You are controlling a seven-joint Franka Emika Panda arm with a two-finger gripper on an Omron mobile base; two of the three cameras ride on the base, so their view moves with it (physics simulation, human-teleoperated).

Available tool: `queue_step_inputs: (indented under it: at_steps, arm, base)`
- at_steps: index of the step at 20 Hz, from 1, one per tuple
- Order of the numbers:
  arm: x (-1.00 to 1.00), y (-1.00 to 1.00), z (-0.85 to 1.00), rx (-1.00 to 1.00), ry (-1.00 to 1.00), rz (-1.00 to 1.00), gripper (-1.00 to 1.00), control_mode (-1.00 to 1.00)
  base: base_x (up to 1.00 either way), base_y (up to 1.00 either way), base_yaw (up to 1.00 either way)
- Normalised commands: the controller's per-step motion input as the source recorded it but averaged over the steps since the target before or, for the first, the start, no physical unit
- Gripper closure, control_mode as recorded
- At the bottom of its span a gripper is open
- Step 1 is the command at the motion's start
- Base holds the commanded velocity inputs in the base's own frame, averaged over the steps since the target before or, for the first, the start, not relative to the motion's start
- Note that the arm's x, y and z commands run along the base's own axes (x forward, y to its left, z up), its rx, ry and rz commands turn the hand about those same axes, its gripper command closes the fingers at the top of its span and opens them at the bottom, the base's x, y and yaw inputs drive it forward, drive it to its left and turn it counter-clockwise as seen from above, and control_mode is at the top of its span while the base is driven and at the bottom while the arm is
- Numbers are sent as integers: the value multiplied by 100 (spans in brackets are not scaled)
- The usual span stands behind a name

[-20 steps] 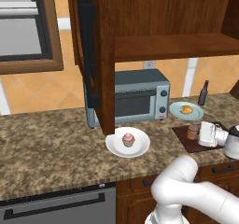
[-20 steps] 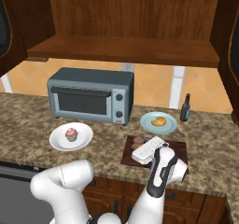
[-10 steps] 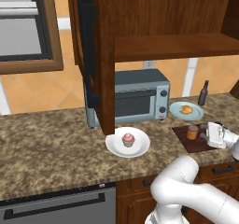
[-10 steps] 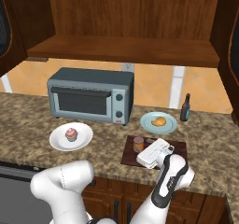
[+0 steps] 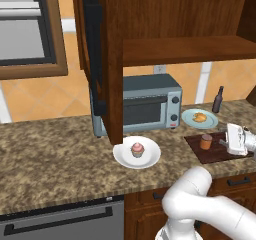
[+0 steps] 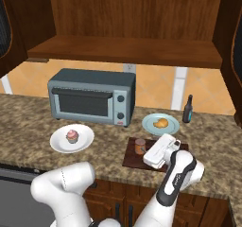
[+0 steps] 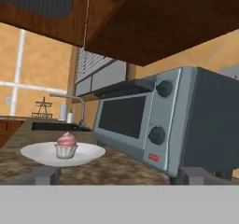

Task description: From the different types of pastries on the counter, select a croissant and place it on the cutting board. Then retrieve a jar of jam from the cabinet and place it alongside the croissant on the cutting board.

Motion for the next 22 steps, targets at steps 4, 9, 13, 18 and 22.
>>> queue_step_inputs:
  at_steps: [4, 9, 13, 18, 22]
  arm:
    - [0, -21, 30, -31, -17, 6, -100, -100]
    - [0, -25, 44, -24, -18, 11, -100, -100]
    - [5, -1, 44, -28, -13, 7, -100, -100]
    - [18, 7, 36, -34, -12, 4, -100, -100]
    - [43, 18, 22, -32, -6, 0, -100, -100]
  base:
    - [0, 0, 0]
    - [0, 0, 0]
    - [0, 0, 0]
    - [0, 0, 0]
    - [0, 0, 0]
